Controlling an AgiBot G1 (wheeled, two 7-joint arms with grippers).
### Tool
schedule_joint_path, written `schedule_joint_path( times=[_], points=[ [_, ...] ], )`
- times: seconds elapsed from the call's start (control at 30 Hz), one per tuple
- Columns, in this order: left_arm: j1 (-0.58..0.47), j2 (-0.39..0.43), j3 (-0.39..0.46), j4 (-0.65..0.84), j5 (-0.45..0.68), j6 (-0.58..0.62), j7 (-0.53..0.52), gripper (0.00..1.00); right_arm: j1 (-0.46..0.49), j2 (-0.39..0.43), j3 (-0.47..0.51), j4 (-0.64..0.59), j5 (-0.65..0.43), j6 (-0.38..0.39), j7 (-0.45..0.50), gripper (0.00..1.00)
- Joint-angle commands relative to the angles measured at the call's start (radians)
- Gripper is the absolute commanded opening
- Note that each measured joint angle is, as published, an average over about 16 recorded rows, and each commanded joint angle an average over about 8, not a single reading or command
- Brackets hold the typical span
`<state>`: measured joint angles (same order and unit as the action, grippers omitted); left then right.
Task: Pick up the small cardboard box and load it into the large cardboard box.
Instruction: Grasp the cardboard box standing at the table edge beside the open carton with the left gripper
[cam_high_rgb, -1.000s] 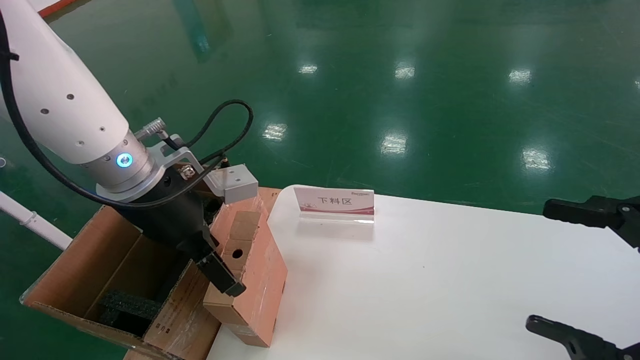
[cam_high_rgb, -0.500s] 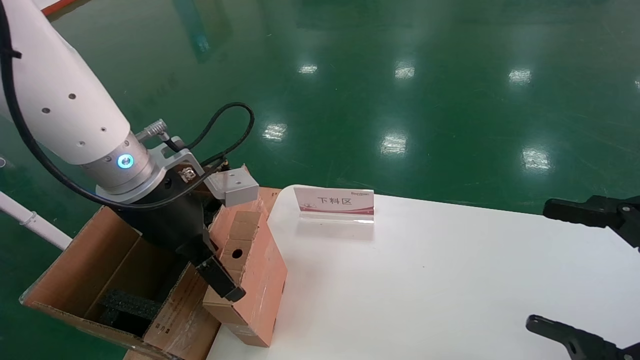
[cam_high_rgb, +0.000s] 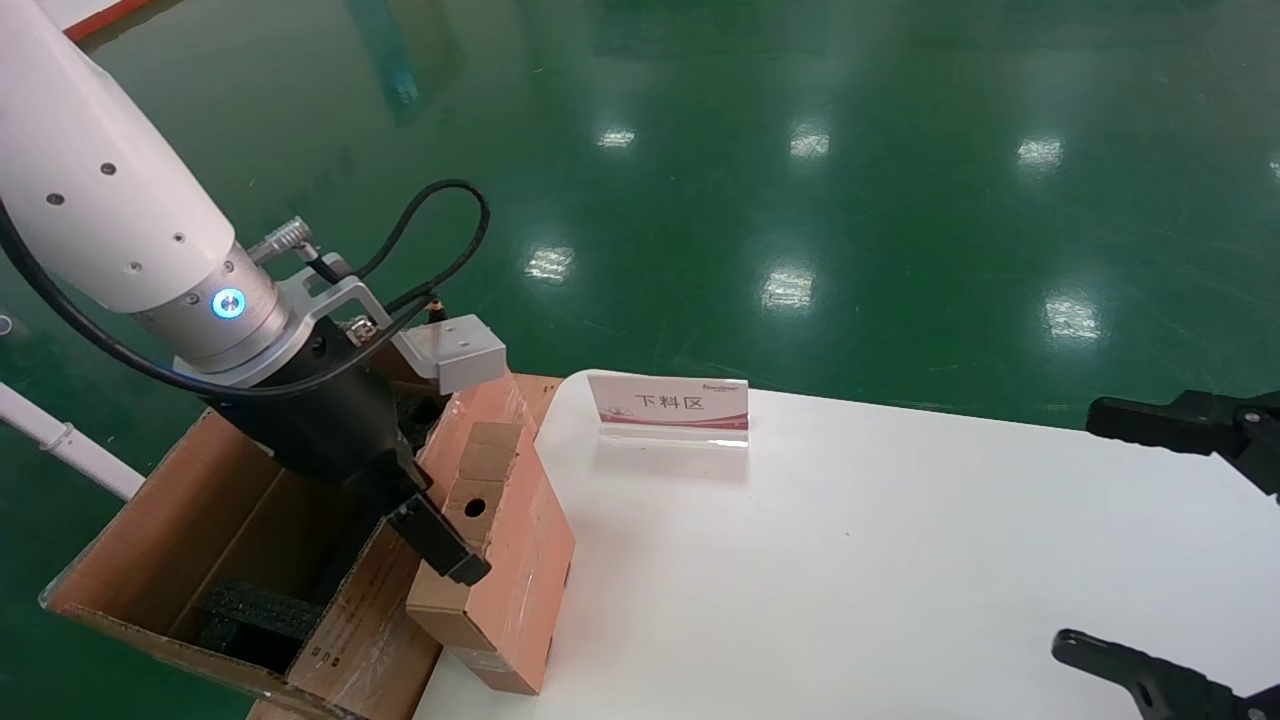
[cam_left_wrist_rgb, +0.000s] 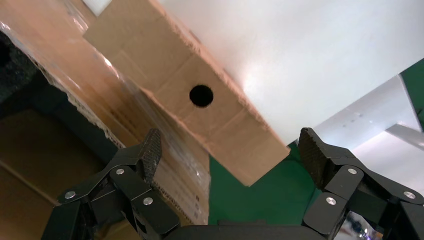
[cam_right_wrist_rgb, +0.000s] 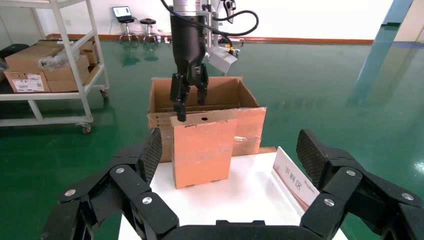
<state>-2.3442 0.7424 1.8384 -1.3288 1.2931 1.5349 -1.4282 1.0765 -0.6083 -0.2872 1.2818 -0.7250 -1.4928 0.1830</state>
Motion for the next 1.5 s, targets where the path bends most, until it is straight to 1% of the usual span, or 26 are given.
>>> schedule_joint_path(
  times=[0.03, 0.5, 1.5],
  points=[
    [-0.002, 0.001, 0.002, 0.004, -0.002, 0.001, 0.0, 1.0, 0.0, 0.0, 0.0, 0.0, 0.0, 0.0, 0.0, 1.0],
    [-0.011, 0.013, 0.028, 0.007, -0.007, -0.002, -0.025, 1.0, 0.0, 0.0, -0.001, -0.001, 0.001, 0.0, -0.001, 1.0],
    [-0.001, 0.024, 0.068, 0.031, -0.043, -0.007, -0.037, 1.0, 0.001, 0.001, -0.003, -0.001, 0.002, 0.001, -0.002, 1.0]
  ],
)
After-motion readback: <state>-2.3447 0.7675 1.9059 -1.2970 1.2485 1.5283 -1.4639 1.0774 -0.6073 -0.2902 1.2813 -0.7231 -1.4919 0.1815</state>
